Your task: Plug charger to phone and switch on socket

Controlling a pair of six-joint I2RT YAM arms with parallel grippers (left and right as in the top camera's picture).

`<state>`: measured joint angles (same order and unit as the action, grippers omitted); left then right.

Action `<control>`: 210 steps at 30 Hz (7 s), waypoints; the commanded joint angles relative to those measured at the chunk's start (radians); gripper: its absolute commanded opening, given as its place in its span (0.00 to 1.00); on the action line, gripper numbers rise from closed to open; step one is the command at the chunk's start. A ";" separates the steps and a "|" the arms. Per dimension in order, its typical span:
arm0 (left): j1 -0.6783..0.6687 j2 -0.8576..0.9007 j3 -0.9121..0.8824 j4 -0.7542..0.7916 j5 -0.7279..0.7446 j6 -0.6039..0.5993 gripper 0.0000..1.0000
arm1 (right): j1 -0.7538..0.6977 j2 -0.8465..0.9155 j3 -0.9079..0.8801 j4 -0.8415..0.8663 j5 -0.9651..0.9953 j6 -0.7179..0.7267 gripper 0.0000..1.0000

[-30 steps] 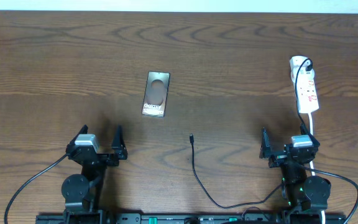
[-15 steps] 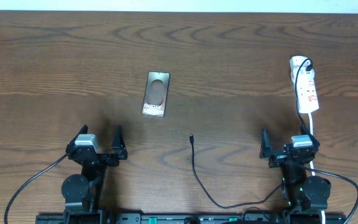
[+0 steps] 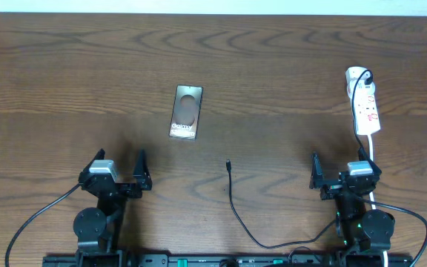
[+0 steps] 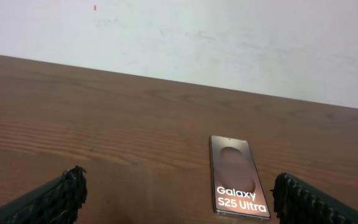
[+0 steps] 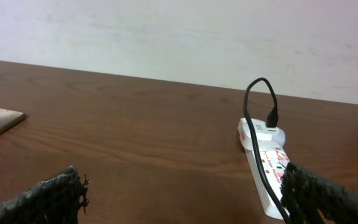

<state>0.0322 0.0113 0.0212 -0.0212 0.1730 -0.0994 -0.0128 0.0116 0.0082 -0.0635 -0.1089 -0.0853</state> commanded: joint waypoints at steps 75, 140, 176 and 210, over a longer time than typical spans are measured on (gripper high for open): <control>0.005 -0.001 -0.017 -0.035 -0.005 0.017 0.97 | 0.007 -0.006 -0.003 -0.002 -0.003 -0.006 0.99; 0.005 -0.001 -0.017 -0.035 -0.005 0.017 0.97 | 0.007 -0.005 -0.003 -0.003 -0.002 -0.006 0.99; 0.005 -0.001 -0.017 -0.035 -0.005 0.017 0.97 | 0.007 -0.005 -0.003 -0.003 -0.002 -0.006 0.99; 0.006 0.014 0.108 0.010 -0.050 -0.008 0.96 | 0.007 -0.005 -0.003 -0.003 -0.002 -0.006 0.99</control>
<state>0.0322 0.0124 0.0292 0.0071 0.1307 -0.0811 -0.0124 0.0116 0.0078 -0.0635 -0.1089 -0.0853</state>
